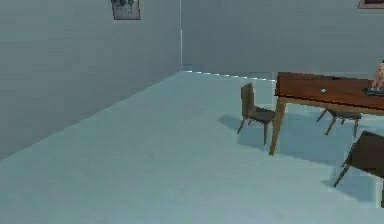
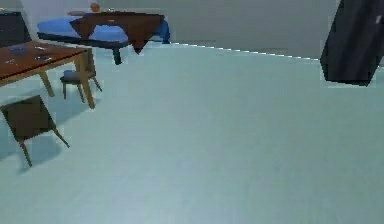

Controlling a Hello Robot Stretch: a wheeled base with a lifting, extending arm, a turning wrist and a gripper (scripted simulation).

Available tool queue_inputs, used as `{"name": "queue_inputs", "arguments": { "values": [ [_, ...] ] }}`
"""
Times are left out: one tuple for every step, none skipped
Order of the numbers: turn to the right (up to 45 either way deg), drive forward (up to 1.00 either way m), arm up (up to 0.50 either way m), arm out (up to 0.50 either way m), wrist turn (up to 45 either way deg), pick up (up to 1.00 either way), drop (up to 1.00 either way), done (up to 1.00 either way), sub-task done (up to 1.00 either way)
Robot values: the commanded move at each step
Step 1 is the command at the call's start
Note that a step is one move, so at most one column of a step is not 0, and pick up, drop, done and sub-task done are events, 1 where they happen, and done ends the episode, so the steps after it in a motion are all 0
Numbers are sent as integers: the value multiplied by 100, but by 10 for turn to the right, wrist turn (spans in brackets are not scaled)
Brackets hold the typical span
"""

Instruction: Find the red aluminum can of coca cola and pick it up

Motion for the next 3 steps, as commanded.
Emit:
{"name": "queue_inputs", "arguments": {
  "values": [
    [0, 100, 0, 0, 0, 0, 0, 0, 0],
    [0, 100, 0, 0, 0, 0, 0, 0, 0],
    [0, 30, 0, 0, 0, 0, 0, 0, 0]
  ]
}}
